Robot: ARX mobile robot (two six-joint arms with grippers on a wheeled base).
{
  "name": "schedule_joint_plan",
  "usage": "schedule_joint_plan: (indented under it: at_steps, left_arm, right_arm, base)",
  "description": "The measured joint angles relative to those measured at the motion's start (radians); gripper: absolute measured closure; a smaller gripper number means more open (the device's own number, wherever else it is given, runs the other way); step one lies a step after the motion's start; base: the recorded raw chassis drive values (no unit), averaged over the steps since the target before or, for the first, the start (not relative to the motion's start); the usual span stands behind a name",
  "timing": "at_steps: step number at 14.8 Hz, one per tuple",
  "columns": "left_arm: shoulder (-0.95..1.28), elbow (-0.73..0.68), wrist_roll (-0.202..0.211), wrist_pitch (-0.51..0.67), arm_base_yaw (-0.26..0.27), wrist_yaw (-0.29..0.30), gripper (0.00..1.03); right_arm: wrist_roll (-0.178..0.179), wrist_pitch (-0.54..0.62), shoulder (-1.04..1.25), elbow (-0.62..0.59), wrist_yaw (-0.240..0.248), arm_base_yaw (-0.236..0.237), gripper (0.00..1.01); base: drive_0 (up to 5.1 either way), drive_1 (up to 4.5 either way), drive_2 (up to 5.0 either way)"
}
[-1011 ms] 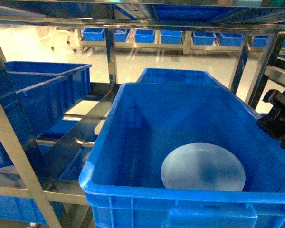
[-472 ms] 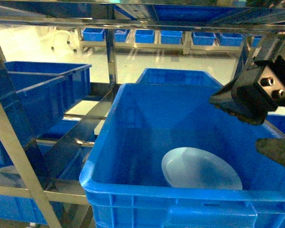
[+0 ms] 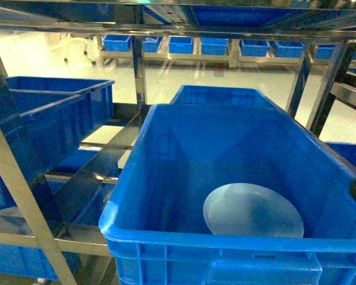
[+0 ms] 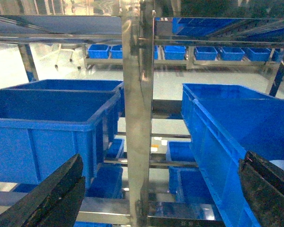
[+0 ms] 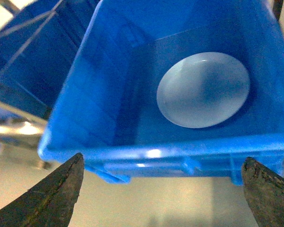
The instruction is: Place blue tray on left shelf second layer neatly
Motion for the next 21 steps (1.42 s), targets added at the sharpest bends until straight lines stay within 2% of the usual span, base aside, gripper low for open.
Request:
schedule_joint_plan:
  at_steps: [2, 3, 4, 5, 7, 8, 9, 10, 11, 12, 13, 15, 16, 17, 18, 21]
  left_arm:
    - [0.000, 0.000, 0.000, 0.000, 0.000, 0.000, 0.05]
    - [0.000, 0.000, 0.000, 0.000, 0.000, 0.000, 0.05]
    - [0.000, 0.000, 0.000, 0.000, 0.000, 0.000, 0.05]
    - [0.000, 0.000, 0.000, 0.000, 0.000, 0.000, 0.05]
    - [0.000, 0.000, 0.000, 0.000, 0.000, 0.000, 0.05]
    - [0.000, 0.000, 0.000, 0.000, 0.000, 0.000, 0.05]
    - [0.000, 0.000, 0.000, 0.000, 0.000, 0.000, 0.05]
    - [0.000, 0.000, 0.000, 0.000, 0.000, 0.000, 0.05]
    - [0.000, 0.000, 0.000, 0.000, 0.000, 0.000, 0.05]
    - [0.000, 0.000, 0.000, -0.001, 0.000, -0.002, 0.05]
    - [0.000, 0.000, 0.000, 0.001, 0.000, 0.000, 0.05]
    - [0.000, 0.000, 0.000, 0.000, 0.000, 0.000, 0.05]
    - [0.000, 0.000, 0.000, 0.000, 0.000, 0.000, 0.05]
    - [0.000, 0.000, 0.000, 0.000, 0.000, 0.000, 0.05]
    - [0.000, 0.000, 0.000, 0.000, 0.000, 0.000, 0.05]
    - [0.000, 0.000, 0.000, 0.000, 0.000, 0.000, 0.05]
  right_arm:
    - [-0.239, -0.147, -0.213, -0.065, 0.115, 0.071, 0.03]
    - [-0.344, -0.235, -0.318, -0.088, 0.135, 0.063, 0.03]
    - [-0.476, -0.271, -0.432, -0.127, 0.134, -0.018, 0.03]
    - [-0.591, -0.256, -0.502, -0.160, 0.132, -0.114, 0.03]
    - [-0.680, -0.246, -0.538, -0.204, 0.132, -0.192, 0.03]
    - [-0.692, -0.256, -0.527, -0.225, 0.143, -0.192, 0.03]
    - [-0.698, -0.262, -0.513, -0.237, 0.167, -0.166, 0.03]
    - [-0.704, -0.254, -0.512, -0.238, 0.170, -0.158, 0.03]
    - [-0.642, 0.066, -0.701, -0.382, 0.157, -0.196, 0.19]
    - [-0.607, 0.179, -0.788, -0.409, 0.125, -0.248, 0.32]
    - [-0.588, 0.183, -0.794, -0.410, 0.095, -0.289, 0.45]
    - [-0.581, 0.164, -0.801, -0.410, 0.011, -0.357, 0.72]
    - [-0.581, 0.152, -0.809, -0.410, -0.095, -0.461, 0.85]
    - [-0.578, 0.153, -0.809, -0.410, -0.111, -0.513, 0.98]
    - [-0.575, 0.153, -0.809, -0.410, -0.131, -0.507, 0.99]
    - [-0.575, 0.152, -0.809, -0.410, -0.131, -0.503, 0.99]
  base:
    - [0.0, 0.00, 0.0]
    - [0.0, 0.00, 0.0]
    - [0.0, 0.00, 0.0]
    - [0.0, 0.00, 0.0]
    - [0.0, 0.00, 0.0]
    - [0.0, 0.00, 0.0]
    - [0.0, 0.00, 0.0]
    - [0.0, 0.00, 0.0]
    - [0.0, 0.00, 0.0]
    - [0.0, 0.00, 0.0]
    - [0.0, 0.00, 0.0]
    - [0.0, 0.00, 0.0]
    - [0.0, 0.00, 0.0]
    - [0.0, 0.00, 0.0]
    - [0.0, 0.00, 0.0]
    - [0.0, 0.00, 0.0]
